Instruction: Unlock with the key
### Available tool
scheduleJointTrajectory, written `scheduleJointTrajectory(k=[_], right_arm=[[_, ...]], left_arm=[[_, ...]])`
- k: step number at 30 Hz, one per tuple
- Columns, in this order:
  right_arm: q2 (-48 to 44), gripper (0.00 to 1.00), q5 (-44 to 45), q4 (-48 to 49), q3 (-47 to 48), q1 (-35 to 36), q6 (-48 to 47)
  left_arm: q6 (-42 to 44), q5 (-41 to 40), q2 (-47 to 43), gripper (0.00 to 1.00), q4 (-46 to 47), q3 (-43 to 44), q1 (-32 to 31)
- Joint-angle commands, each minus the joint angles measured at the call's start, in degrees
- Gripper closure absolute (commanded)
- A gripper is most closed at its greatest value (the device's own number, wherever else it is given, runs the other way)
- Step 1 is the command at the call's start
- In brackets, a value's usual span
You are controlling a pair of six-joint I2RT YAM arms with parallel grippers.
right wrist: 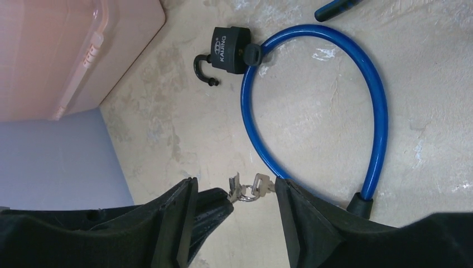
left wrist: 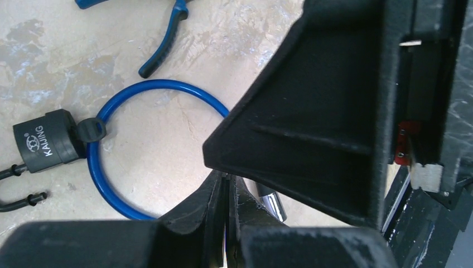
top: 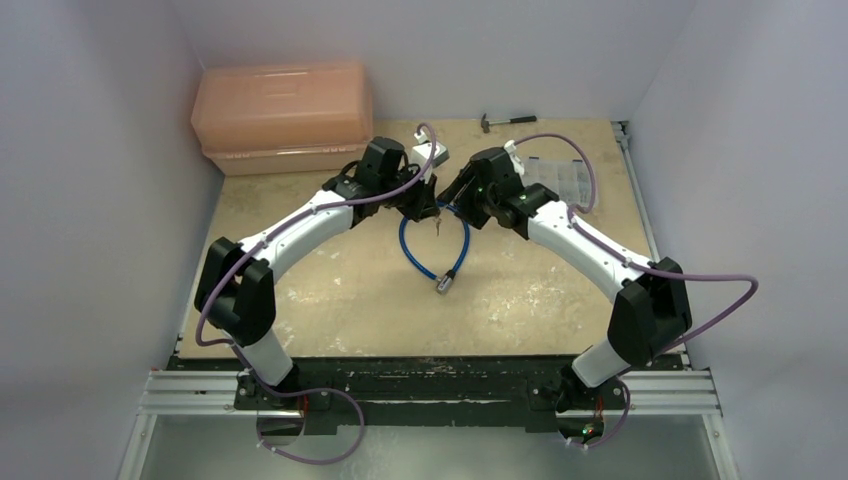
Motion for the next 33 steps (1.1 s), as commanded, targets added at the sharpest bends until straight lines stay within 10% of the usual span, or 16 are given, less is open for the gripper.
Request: scheduleJointTrajectory(k=[1, 14, 29, 33], right_arm=[[0.1, 0.39, 2.3, 1.4, 2.5, -0.7, 0.6], [1.9, 0.52, -1.2, 2.7, 2.2, -0.8, -1.1], [1.7, 1.0, -3.8, 5.5, 0.7, -0.8, -1.9], [1.8, 1.0, -4.5, 6.0, 0.1, -0.8, -2.4]], left_arm=[[1.3, 2.0, -3.1, 1.0, 1.6, 0.1, -0.5], [1.2, 1.8, -3.3, 1.0, 1.8, 0.1, -0.7], [1.1, 1.3, -3.2, 1.0, 1.9, 0.2, -0.8], [1.1, 1.3, -3.3, 1.0, 1.8, 0.1, -0.8]])
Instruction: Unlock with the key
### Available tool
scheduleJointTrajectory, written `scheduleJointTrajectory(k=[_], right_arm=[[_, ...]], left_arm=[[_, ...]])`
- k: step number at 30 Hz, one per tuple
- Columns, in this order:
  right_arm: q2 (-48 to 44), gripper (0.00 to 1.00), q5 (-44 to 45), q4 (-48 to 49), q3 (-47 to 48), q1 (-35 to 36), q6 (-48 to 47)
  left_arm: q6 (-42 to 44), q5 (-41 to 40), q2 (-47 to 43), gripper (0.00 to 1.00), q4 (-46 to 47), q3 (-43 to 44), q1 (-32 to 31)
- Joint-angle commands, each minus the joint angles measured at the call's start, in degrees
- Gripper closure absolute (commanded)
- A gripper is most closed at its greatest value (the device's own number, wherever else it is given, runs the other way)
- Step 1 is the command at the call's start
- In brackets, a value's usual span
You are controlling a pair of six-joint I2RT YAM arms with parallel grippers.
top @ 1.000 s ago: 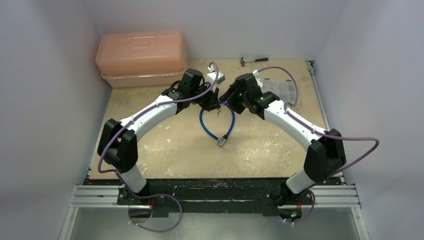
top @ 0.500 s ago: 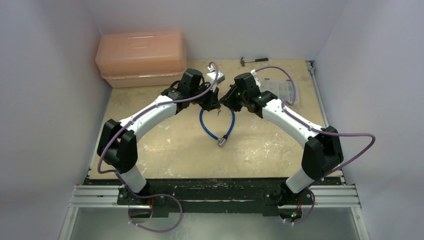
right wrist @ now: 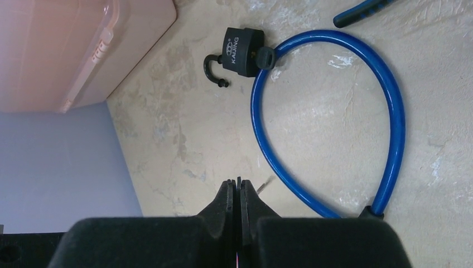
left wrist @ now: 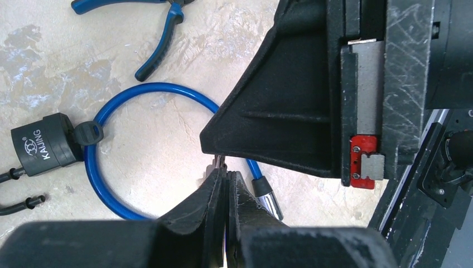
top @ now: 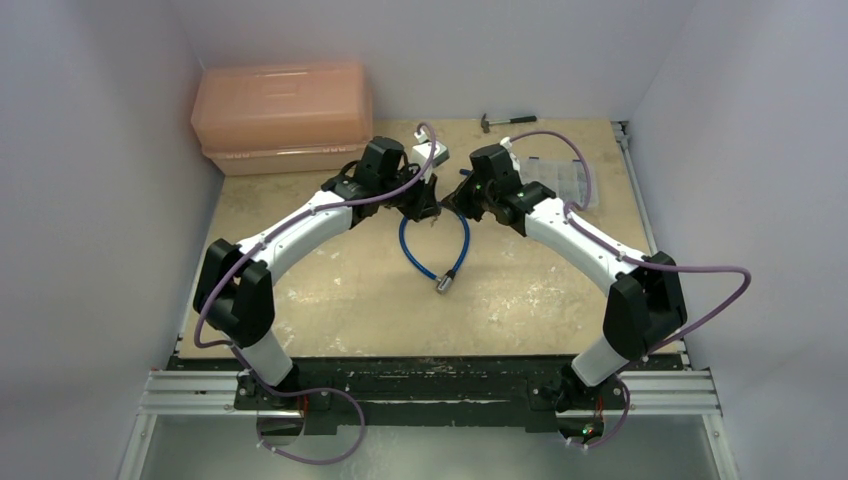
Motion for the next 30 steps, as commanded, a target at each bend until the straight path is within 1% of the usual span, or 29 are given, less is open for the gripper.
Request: scheduleJointTrajectory(k=[1, 3, 4, 7, 10, 12, 15, 19, 22, 24, 30], right_arm=[[-0.2, 1.0, -1.7, 3.1, -0.4, 0.0, -1.0], [-0.5, 1.0, -1.7, 3.6, -0.8, -0.1, -1.5], [-0.7, 1.0, -1.7, 3.9, -0.9, 0.0, -1.8], [-1.5, 1.0, -0.5, 4.4, -1.4, 0.0, -3.3], [-3.4, 1.0, 0.6, 5.8, -3.1, -0.1, -6.3], [-6.0, 1.0, 0.3, 8.7, -5.2, 0.0, -8.3], [-10.6, 1.0, -1.9, 15.1, -9.7, -0.1, -13.0], [-17.8, 1.0, -4.1, 22.0, -14.6, 0.0, -21.1], [-23.7, 1.0, -4.1, 26.9, -18.5, -0.1, -25.3], [-27.0, 1.0, -6.2, 29.6, -19.9, 0.0, -27.1], [-32.5, 1.0, -10.6, 33.6, -21.0, -0.1, -28.2]], left_arm=[[1.1, 0.6, -2.7, 1.0, 1.7, 0.1, -0.4], [1.1, 0.7, -2.8, 1.0, 1.7, 0.2, -0.4], [1.1, 0.8, -2.9, 0.95, 1.7, 0.2, -0.4], [1.2, 1.5, -3.5, 0.69, 1.8, 0.0, -0.3], [1.1, 3.2, -5.4, 0.47, 3.4, -1.3, -0.2], [1.0, 4.7, -6.7, 0.4, 5.2, -2.3, 0.0], [-0.5, 9.1, -8.2, 0.37, 8.2, -3.5, 1.1], [-5.8, 14.9, -10.7, 0.35, 15.9, -6.5, 2.9], [-11.5, 18.8, -12.8, 0.34, 25.3, -9.4, 4.3], [-16.6, 21.1, -14.0, 0.35, 32.3, -11.7, 5.0], [-33.1, 27.9, -15.3, 0.38, 55.0, -17.9, 6.3]])
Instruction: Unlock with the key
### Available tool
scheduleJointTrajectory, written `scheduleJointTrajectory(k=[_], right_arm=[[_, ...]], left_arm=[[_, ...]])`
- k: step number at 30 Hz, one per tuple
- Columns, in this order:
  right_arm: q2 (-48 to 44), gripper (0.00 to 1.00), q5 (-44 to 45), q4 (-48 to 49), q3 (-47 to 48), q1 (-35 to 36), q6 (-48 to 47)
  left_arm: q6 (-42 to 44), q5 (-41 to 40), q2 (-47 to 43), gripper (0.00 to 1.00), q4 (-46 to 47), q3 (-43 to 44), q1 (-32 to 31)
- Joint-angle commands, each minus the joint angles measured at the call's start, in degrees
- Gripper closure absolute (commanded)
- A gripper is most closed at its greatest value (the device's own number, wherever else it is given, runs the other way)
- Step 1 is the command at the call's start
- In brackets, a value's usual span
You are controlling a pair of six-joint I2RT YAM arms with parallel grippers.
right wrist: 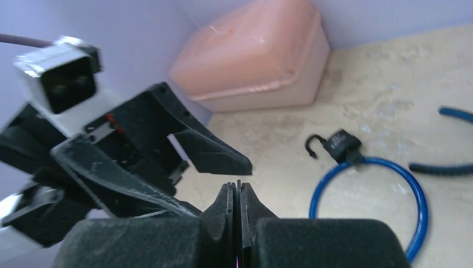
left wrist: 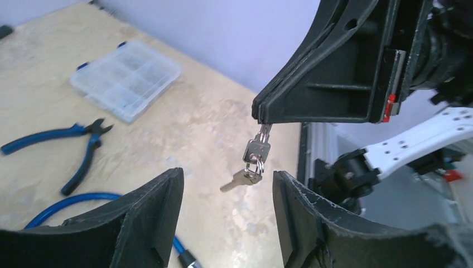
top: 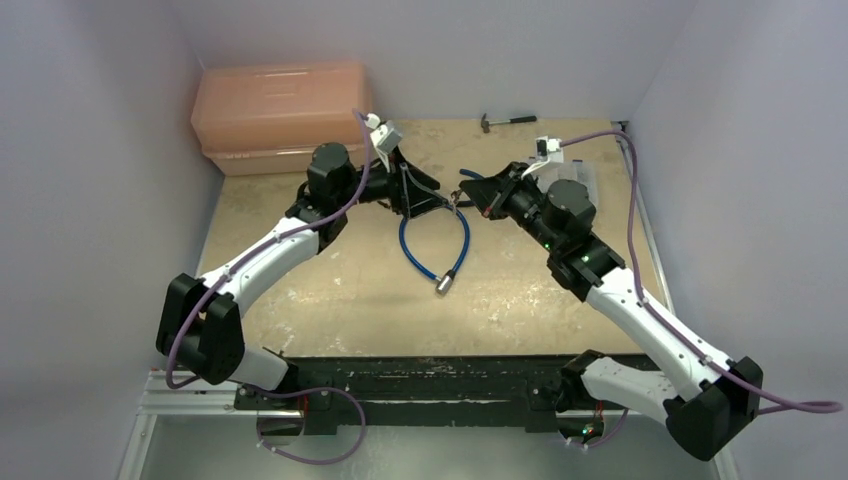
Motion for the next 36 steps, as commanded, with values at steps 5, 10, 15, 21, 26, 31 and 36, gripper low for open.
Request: scheduleJointTrajectory(k=[5, 10, 15, 21, 26, 31, 36], right_arm=[[-4.3, 1.0, -4.1, 9.9, -1.1, 0.0, -1.3], [-4.5, 1.0, -4.5, 10.9, -0.5, -0.1, -0.3], [-4.5, 1.0, -5.3, 11.7, -0.3, -0.1, 0.7], [-4.4, 1.0, -6.4, 12.4, -0.3, 0.0, 0.7], [-4.5, 1.0, -7.4, 12.3, -0.6, 0.0, 0.0], [-4.4, 1.0, -8.4, 13.6, -1.5, -0.1, -0.1], [-4.2, 1.0, -9.1, 14.2, -1.6, 0.0, 0.3]], left_arm=[[-25.2, 9.9, -1.0, 0.41, 38.1, -5.2, 0.7], [-32.9, 10.5, 0.1, 0.45, 47.4, -6.2, 0.7], [-32.8, 10.4, 0.3, 0.49, 47.2, -6.1, 0.7], [-30.1, 9.7, 0.1, 0.49, 43.1, -5.7, 0.7], [-25.2, 7.5, -0.8, 0.45, 35.6, -5.0, 0.7], [-24.1, 6.8, -0.9, 0.45, 33.8, -4.7, 0.7], [-23.5, 7.0, -0.5, 0.48, 32.4, -4.2, 0.7]])
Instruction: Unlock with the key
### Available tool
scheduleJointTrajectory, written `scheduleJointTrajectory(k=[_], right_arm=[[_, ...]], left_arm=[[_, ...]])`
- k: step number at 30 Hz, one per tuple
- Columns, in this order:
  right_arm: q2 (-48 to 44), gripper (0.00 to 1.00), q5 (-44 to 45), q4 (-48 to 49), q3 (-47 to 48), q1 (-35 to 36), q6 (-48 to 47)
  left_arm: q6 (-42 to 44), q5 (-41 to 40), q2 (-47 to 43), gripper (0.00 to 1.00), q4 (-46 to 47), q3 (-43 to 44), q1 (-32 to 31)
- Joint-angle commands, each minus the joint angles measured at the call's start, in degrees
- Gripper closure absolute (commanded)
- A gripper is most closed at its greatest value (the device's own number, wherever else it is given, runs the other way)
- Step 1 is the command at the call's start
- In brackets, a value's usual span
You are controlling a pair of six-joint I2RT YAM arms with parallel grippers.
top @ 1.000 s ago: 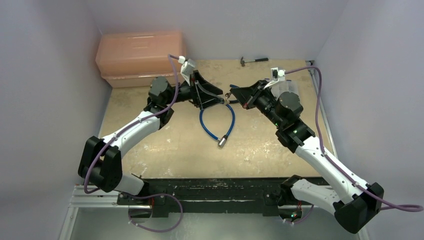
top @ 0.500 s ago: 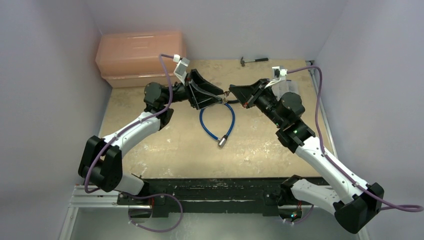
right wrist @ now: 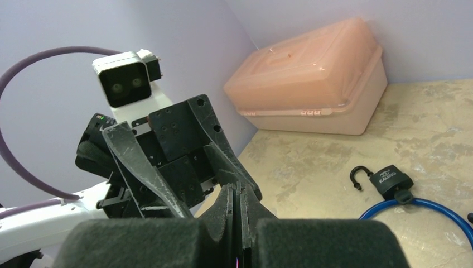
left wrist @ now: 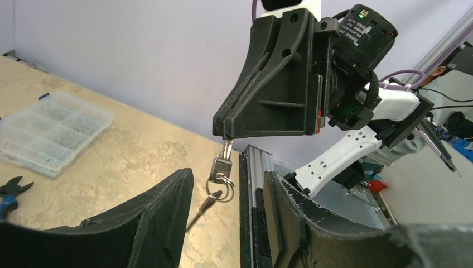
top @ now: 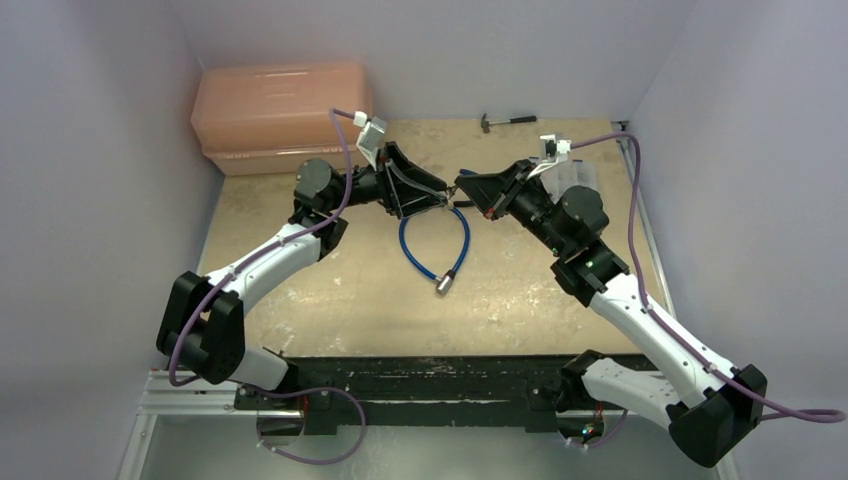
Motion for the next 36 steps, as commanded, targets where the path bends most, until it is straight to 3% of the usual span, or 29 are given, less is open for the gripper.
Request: scheduleJointTrajectory(k=[1, 8, 19, 26, 36], right_arm=[[-0.6, 1.0, -1.7, 3.9, -0.1, 0.1, -0.1], [-0.2, 1.0, -2.1, 4.5, -0.1, 0.0, 0.4], [0.4, 1.0, -2.0, 4.9, -0.4, 0.0, 0.7], [0.9, 1.0, -1.5, 5.2, -0.3, 0.0, 1.0], [1.5, 1.0, -1.5, 5.5, -0.7, 0.1, 0.9]], left_arm=[[1.9, -0.6, -0.6, 0.49, -0.4, 1.9, 0.3], [1.3, 0.1, -0.1, 0.61, 0.2, 2.0, 0.2], [-1.1, 1.4, 0.6, 0.61, 3.0, 1.9, 0.0], [-0.9, 2.0, 0.9, 0.68, 2.6, 2.2, -0.5], [-1.1, 2.4, 1.4, 0.7, 2.4, 2.5, -1.0]])
